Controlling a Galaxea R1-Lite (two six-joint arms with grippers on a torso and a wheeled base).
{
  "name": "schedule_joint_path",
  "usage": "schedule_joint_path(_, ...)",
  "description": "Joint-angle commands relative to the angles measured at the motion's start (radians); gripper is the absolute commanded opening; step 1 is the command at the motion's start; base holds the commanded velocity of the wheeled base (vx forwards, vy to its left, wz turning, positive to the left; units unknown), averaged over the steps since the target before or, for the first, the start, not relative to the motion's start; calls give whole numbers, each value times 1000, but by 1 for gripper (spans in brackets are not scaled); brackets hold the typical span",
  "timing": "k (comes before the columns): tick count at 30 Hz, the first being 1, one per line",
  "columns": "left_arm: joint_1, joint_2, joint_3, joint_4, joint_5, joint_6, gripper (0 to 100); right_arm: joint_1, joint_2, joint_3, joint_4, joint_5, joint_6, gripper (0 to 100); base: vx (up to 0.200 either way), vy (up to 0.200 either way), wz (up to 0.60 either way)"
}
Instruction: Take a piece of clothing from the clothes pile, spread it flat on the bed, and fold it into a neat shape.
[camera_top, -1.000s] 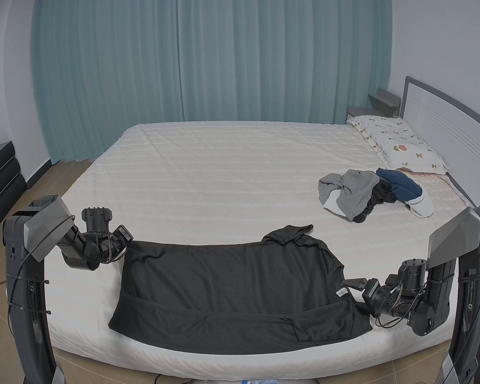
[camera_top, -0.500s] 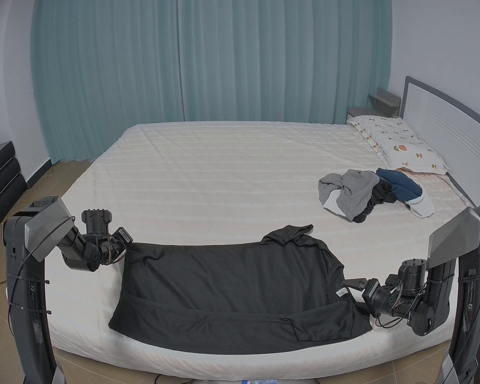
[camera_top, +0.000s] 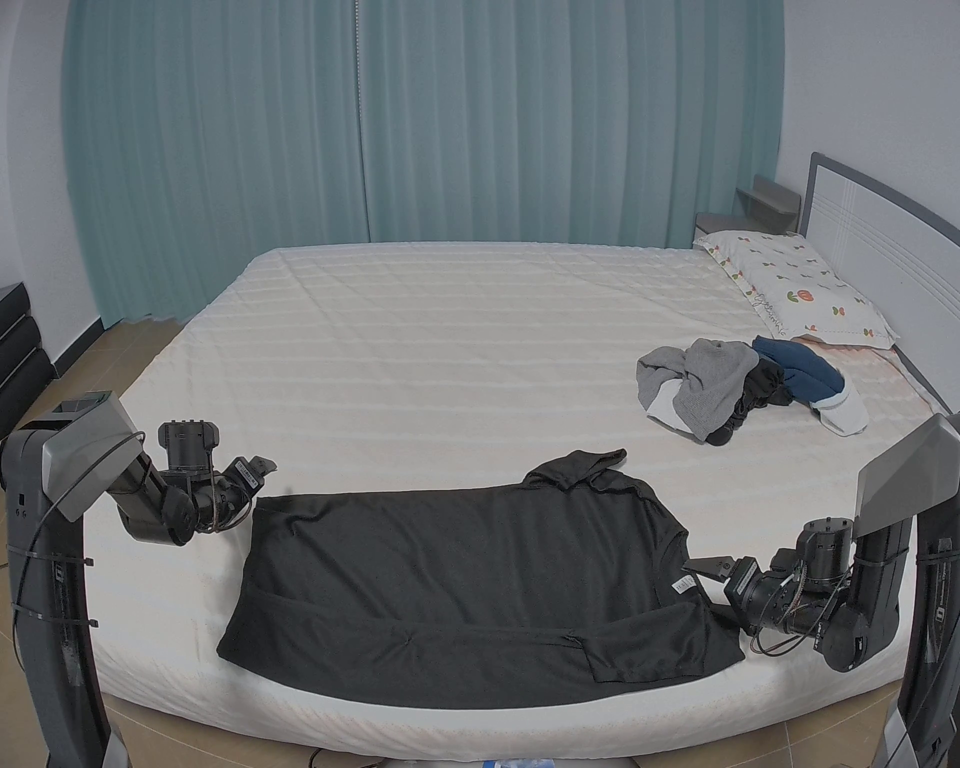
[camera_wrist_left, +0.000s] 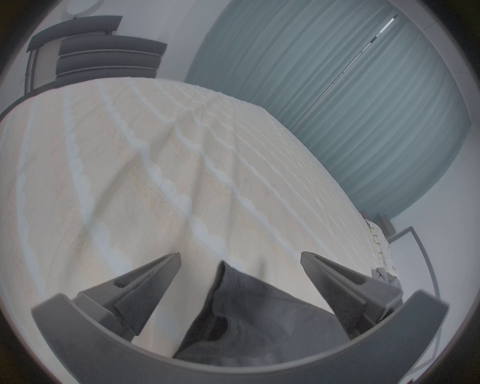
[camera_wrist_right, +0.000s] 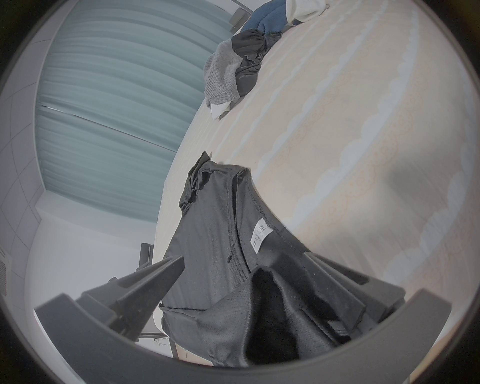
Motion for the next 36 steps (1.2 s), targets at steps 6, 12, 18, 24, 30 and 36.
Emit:
schedule_joint_path(6, 2, -131, 139, -1, -151, 5, 100, 0, 1, 0, -10, 0, 0, 100, 0, 0, 0)
schedule_joint_path(12, -8, -124, 148, 3, -149, 59, 100, 1, 1, 0, -10, 0, 0, 100, 0, 0, 0)
schedule_joint_path(18, -9, -88, 122, 5, -152, 61, 100, 1, 1, 0, -10, 0, -2, 100, 0, 0, 0)
schedule_joint_path(24, -24, -55, 110, 5, -149, 61, 100, 1, 1, 0, -10, 0, -2, 100, 0, 0, 0)
schedule_joint_path(30, -43, -47, 103, 3, -151, 59, 100, 1, 1, 0, -10, 0, -2, 100, 0, 0, 0)
schedule_joint_path(36, -49, -1, 44, -1, -132, 51, 100, 1, 1, 0, -10, -1, -2, 100, 0, 0, 0)
